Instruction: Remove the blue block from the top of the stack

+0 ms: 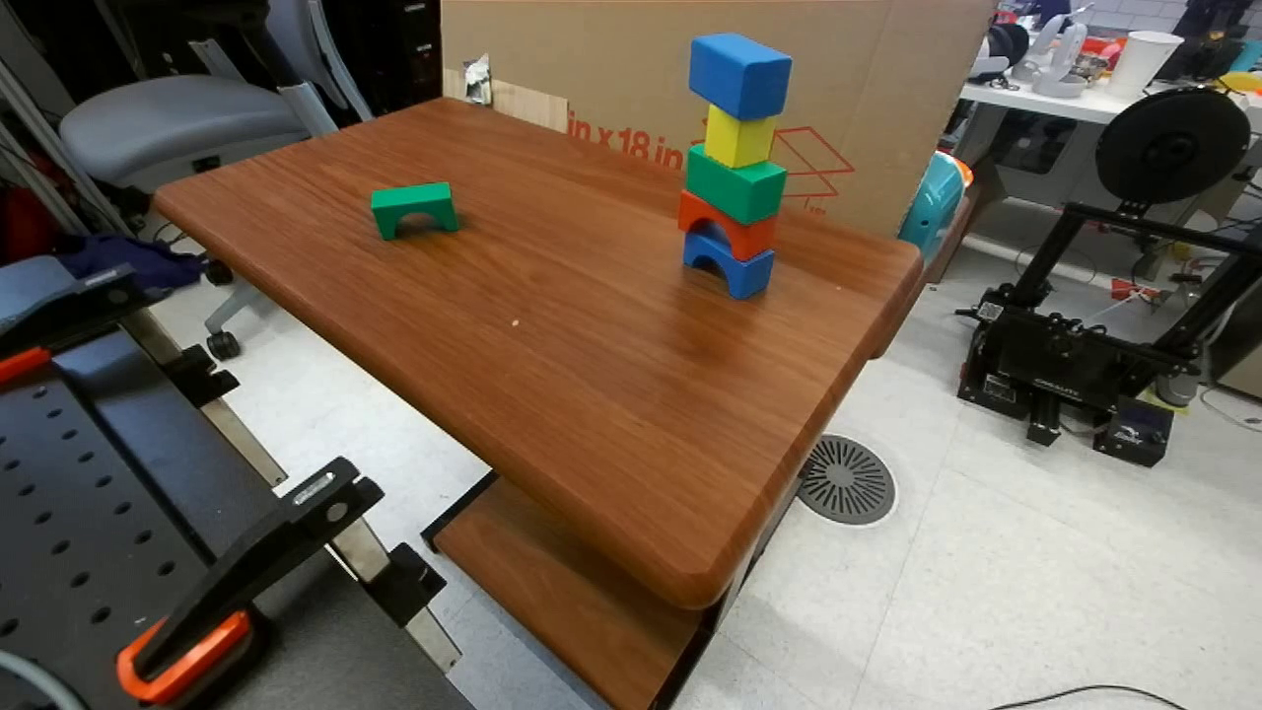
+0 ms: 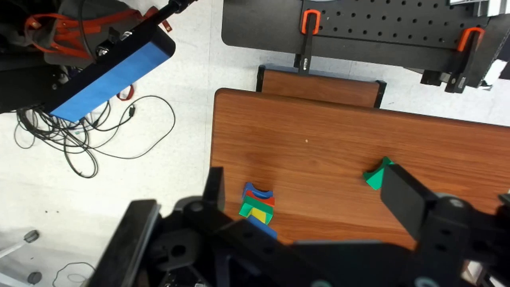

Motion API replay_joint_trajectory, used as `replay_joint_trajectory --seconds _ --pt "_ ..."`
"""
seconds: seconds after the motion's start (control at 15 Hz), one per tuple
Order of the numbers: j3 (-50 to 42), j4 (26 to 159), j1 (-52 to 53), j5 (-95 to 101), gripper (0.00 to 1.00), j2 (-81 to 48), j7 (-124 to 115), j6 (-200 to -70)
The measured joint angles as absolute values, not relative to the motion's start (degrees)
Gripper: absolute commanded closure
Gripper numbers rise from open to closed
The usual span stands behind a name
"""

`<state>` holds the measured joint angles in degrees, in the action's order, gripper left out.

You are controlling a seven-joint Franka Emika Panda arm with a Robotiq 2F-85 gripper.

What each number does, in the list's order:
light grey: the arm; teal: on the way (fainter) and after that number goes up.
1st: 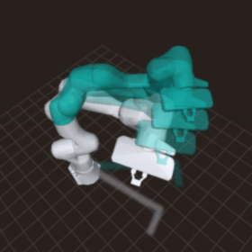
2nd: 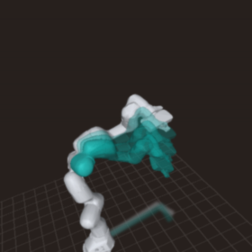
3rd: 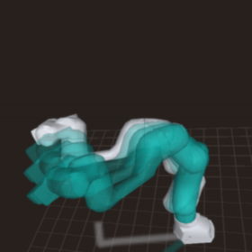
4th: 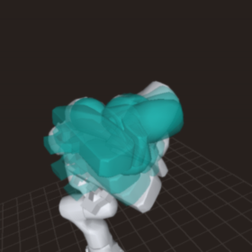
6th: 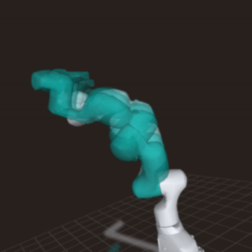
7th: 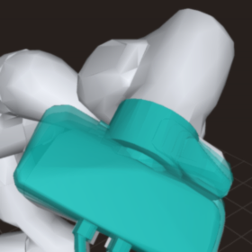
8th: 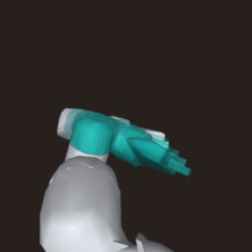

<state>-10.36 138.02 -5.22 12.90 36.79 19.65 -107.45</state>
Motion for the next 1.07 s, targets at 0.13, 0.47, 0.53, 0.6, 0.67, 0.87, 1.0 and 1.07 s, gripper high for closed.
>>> replay_joint_trajectory --seconds 0.13,0.47,0.53,0.6,0.67,0.87,1.0,1.07 --pt "-9.72 137.6 -4.81 12.82 0.0 35.35 19.03 -107.51" --pt "-7.37 134.42 -3.52 11.01 0.0 28.59 12.29 -107.84" --pt "-6.79 133.54 -3.5 10.48 0.0 26.66 10.45 -107.98" --pt "-6.26 132.66 -3.5 9.86 0.0 24.62 8.59 -108.21" --pt "-5.8 131.81 -3.5 9.34 0.0 22.6 6.72 -108.69" --pt "-5.26 129.54 -3.52 7.58 0.0 16.93 1.58 -111.46" --pt "-5.27 128.14 -3.66 6.65 0.0 13.72 -0.8 -112.87" --pt "-5.27 127.44 -3.79 6.11 0.0 12.25 -1.61 -113.56"
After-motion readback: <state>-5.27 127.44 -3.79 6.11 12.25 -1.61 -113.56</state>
